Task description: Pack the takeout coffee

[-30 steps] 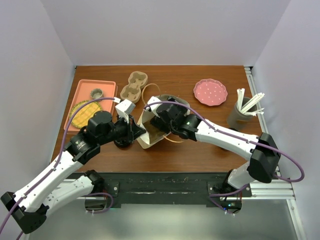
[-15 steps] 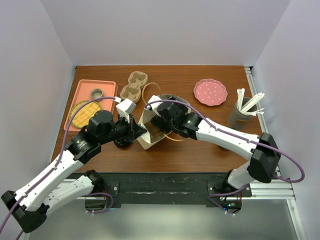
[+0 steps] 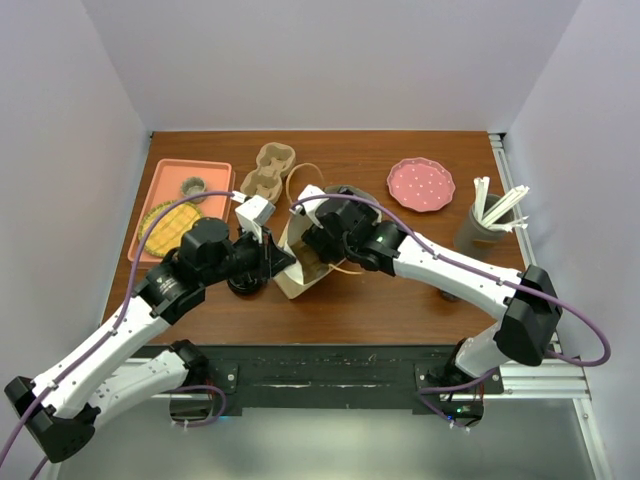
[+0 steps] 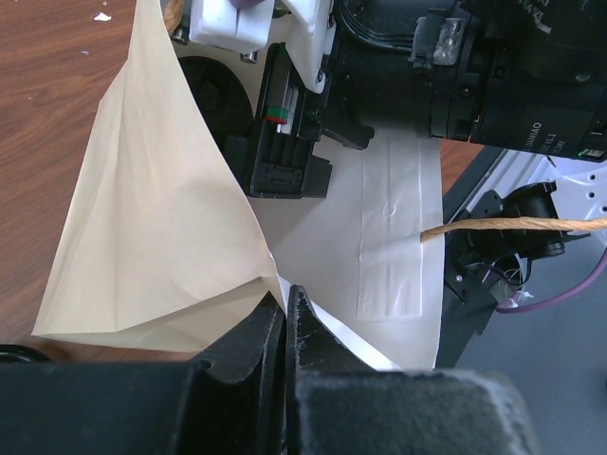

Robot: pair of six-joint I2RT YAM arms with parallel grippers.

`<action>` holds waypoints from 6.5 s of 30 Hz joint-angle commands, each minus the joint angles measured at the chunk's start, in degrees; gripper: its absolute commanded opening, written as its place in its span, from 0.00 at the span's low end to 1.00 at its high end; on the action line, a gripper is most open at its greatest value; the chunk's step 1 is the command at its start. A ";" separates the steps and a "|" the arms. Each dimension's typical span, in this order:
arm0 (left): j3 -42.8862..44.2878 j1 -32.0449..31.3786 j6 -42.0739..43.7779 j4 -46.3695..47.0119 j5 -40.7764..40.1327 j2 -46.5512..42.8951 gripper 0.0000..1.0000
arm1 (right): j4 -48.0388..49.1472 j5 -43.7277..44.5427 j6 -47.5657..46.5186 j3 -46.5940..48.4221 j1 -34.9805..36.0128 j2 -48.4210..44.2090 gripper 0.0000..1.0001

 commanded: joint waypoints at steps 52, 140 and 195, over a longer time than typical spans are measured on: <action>7.11 0.35 -2.24 -3.05 -8.51 2.33 0.41 | -1.43 -3.61 -0.50 16.43 -3.31 5.61 0.99; 21.70 0.35 4.09 -9.56 -16.95 0.04 0.63 | -27.96 -3.60 29.64 36.13 -42.49 -0.89 0.46; 24.25 0.35 0.66 -14.13 -11.85 2.77 0.64 | -21.91 -8.88 16.29 26.19 -56.13 8.60 0.26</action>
